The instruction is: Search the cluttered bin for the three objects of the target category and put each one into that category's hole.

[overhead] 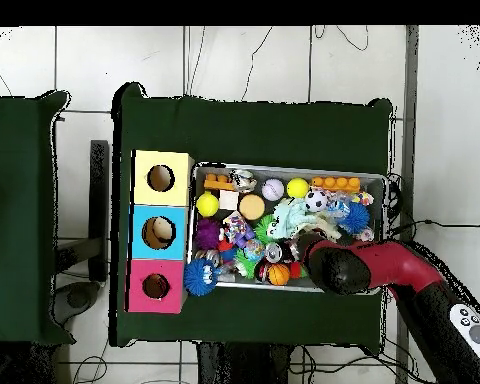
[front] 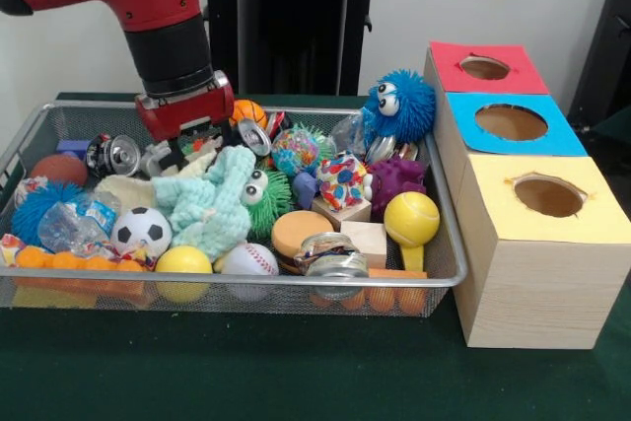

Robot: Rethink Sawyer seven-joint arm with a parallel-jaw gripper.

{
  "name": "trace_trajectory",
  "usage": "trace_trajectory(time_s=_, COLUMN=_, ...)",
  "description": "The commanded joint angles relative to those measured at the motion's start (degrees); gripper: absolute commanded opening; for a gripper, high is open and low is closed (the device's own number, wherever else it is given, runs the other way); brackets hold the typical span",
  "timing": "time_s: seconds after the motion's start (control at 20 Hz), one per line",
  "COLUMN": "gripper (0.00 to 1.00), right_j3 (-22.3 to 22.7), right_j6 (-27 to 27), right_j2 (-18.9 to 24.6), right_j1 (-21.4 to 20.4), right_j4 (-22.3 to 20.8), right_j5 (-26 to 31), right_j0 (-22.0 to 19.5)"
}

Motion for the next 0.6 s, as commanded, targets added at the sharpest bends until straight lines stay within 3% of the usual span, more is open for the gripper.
trace_trajectory(time_s=0.05, gripper=1.00, right_j3=3.68, right_j6=16.74, right_j2=-6.84, right_j1=-3.93, right_j4=-0.90, right_j5=-12.98, right_j0=7.93)
trace_trajectory(time_s=0.6, gripper=1.00, right_j3=3.66, right_j6=10.51, right_j2=-3.73, right_j1=-9.58, right_j4=9.56, right_j5=-10.31, right_j0=8.80)
